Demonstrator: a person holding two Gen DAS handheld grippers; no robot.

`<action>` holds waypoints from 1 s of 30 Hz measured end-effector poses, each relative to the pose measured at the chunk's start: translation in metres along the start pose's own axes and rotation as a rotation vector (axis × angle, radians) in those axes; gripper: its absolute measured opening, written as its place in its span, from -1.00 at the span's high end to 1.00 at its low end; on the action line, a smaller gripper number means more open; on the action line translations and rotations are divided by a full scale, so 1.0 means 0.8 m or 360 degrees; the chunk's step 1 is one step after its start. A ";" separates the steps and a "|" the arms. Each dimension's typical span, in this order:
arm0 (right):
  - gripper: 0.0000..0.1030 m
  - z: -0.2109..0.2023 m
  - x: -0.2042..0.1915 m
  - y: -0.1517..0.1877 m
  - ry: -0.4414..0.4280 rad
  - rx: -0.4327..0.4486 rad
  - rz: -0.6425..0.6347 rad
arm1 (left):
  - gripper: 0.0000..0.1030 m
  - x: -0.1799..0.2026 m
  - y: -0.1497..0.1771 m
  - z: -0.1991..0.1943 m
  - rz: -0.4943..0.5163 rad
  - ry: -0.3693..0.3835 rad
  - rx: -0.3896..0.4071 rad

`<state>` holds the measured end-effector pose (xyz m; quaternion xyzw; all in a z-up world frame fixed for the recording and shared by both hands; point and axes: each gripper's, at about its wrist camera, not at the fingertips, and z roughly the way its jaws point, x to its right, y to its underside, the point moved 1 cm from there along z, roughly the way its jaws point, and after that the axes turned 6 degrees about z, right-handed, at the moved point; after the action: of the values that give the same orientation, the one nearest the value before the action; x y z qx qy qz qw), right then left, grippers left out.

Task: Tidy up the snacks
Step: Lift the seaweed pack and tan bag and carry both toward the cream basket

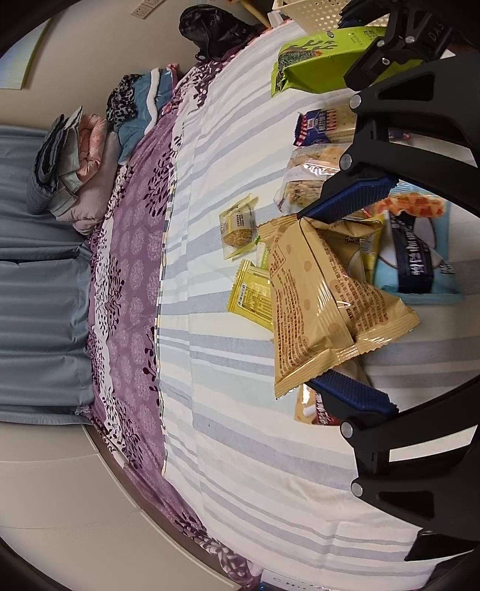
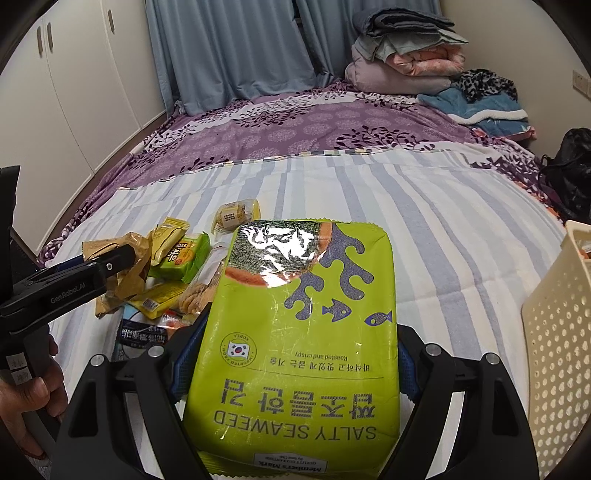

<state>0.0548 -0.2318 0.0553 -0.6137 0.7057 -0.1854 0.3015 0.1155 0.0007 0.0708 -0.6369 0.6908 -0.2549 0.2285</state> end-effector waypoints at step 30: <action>-0.57 -0.197 0.137 0.027 0.0201 0.0421 0.0266 | -0.54 0.085 0.043 -0.132 0.0196 0.0239 0.0159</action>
<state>-0.0712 -0.3526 0.1381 -0.4949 0.7414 -0.2892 0.3490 0.0154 -0.0586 0.1301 -0.5600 0.7303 -0.3216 0.2227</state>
